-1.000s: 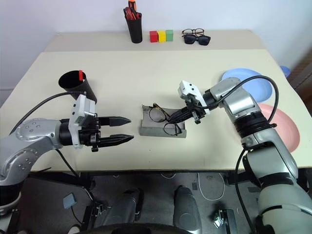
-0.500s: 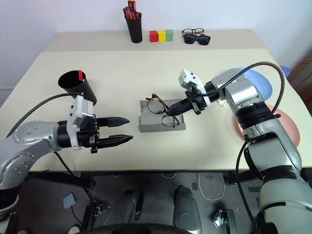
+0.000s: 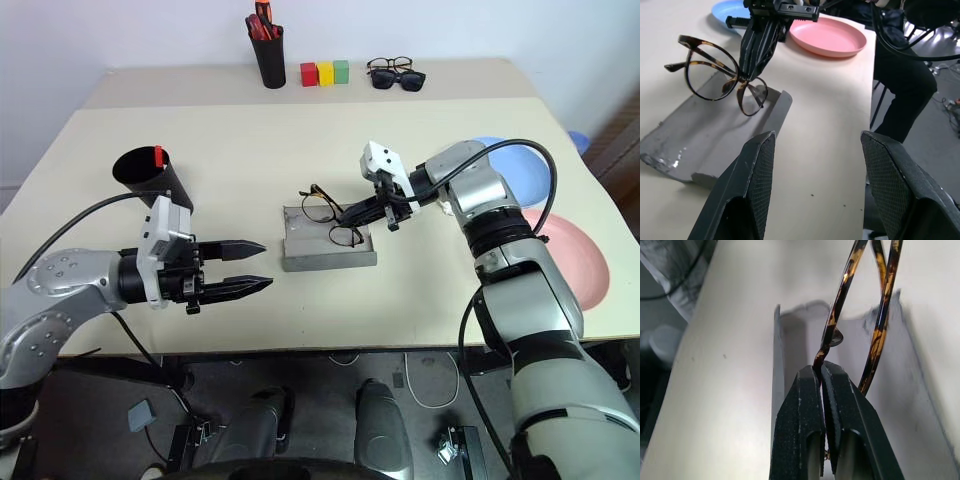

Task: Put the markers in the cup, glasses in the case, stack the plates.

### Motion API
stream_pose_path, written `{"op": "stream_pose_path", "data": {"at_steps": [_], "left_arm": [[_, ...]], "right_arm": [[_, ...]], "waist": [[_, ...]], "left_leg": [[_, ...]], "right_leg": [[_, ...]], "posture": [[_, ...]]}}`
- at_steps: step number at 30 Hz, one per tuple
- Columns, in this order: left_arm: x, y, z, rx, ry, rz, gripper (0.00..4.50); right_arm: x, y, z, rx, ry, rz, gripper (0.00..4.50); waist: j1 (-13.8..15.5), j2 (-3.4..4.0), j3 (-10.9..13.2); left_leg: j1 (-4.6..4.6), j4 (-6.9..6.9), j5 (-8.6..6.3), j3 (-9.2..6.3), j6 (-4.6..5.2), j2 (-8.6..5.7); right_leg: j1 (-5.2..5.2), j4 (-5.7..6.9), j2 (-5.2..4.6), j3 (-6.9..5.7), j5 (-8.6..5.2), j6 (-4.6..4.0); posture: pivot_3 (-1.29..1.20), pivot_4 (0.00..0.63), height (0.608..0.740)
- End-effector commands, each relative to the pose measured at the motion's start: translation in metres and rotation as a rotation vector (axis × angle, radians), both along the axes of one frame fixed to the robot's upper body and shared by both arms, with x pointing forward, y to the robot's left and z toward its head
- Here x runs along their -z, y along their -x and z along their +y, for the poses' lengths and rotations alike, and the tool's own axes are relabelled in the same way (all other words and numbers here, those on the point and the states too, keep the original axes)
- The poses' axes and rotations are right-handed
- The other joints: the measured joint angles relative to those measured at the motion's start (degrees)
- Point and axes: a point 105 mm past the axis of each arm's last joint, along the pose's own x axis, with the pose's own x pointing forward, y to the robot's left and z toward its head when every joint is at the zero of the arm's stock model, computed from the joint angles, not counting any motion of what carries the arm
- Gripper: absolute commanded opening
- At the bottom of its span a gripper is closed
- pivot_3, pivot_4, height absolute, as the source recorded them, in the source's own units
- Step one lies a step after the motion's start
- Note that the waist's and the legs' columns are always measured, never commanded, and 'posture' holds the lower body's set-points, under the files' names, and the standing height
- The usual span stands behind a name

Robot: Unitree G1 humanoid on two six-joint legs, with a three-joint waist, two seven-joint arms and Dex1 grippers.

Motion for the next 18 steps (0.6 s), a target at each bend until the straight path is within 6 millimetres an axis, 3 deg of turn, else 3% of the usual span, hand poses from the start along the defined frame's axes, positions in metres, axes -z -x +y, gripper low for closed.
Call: {"op": "stream_pose_path", "data": {"at_steps": [1, 5, 8, 15, 18], "left_arm": [[-0.009, 0.004, 0.000, 0.000, 0.000, -0.049, 2.77], [-0.009, 0.005, -0.001, -0.006, 0.002, -0.049, 2.77], [-0.009, 0.005, -0.001, -0.009, 0.004, -0.050, 2.77], [-0.008, 0.000, -0.001, -0.027, 0.013, -0.047, 2.77], [-0.013, -0.013, -0.003, -0.062, 0.039, -0.047, 2.77]], "right_arm": [[-0.014, -0.001, 0.002, -0.030, 0.004, -0.048, 0.03], [-0.011, 0.000, 0.002, -0.035, 0.018, -0.038, 0.03], [-0.008, 0.001, 0.003, -0.037, 0.022, -0.032, 0.91], [-0.013, 0.001, 0.000, -0.018, 0.001, -0.033, 4.41], [-0.031, 0.003, -0.008, 0.028, -0.060, -0.027, 4.41]], "waist": [[-0.1, 0.00, 0.0], [0.0, 0.00, 0.0], [0.0, 0.00, 0.0], [0.0, 0.00, 0.0], [0.2, 0.02, 0.0]], "left_leg": [[0.00, -0.01, 0.01, 0.00, -0.01, 0.00], [0.04, -0.09, 0.06, -0.01, -0.09, 0.00], [0.04, -0.10, 0.07, -0.01, -0.11, 0.00], [0.04, -0.14, 0.10, -0.02, -0.16, 0.00], [0.04, -0.15, 0.10, -0.03, -0.16, 0.00]], "right_leg": [[-0.01, 0.01, 0.00, 0.00, 0.00, 0.00], [-0.01, 0.02, 0.00, 0.01, 0.00, -0.01], [-0.01, 0.01, 0.00, 0.01, 0.00, -0.01], [-0.03, 0.02, 0.00, 0.01, 0.01, -0.02], [-0.04, 0.03, 0.00, 0.01, 0.01, -0.02]], "posture": [[0.00, 0.150, 0.740], [0.00, 0.150, 0.740], [0.00, 0.150, 0.740], [0.00, 0.150, 0.740], [0.00, 0.150, 0.740]]}}
